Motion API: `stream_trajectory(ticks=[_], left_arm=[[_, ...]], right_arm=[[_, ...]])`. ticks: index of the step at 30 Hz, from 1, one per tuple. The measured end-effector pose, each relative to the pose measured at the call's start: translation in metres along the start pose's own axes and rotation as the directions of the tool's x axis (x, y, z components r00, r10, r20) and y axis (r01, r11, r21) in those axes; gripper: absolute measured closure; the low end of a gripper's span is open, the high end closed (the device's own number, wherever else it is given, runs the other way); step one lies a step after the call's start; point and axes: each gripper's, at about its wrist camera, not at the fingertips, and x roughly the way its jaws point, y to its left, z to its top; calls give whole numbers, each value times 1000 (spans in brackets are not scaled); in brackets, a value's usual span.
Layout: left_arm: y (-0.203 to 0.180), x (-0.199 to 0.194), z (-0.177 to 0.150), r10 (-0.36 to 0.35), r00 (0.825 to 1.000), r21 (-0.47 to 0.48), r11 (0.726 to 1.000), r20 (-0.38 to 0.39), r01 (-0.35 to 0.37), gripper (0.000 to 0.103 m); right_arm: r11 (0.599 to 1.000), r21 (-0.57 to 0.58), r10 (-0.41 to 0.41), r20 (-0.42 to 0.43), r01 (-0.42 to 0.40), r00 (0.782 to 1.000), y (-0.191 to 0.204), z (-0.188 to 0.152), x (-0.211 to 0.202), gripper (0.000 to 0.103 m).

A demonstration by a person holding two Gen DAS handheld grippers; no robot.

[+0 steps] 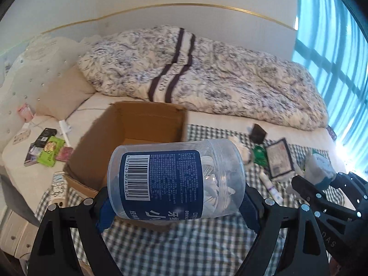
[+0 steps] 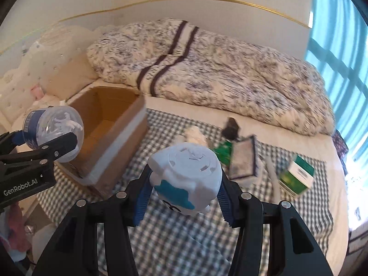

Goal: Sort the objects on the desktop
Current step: 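Lift the jar and plush toy and carry both toward the cardboard box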

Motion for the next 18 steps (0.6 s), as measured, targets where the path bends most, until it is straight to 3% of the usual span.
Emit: stream_trajectory(ticks=[9, 18], left_arm=[[58, 22, 18, 75, 997, -84, 994, -11, -75, 14], [93, 53, 14, 104, 993, -160, 981, -59, -112, 14]], right_arm=[[992, -68, 104, 11, -103, 994, 54, 34, 30, 51], [974, -116, 198, -6, -197, 980, 93, 69, 61, 51]])
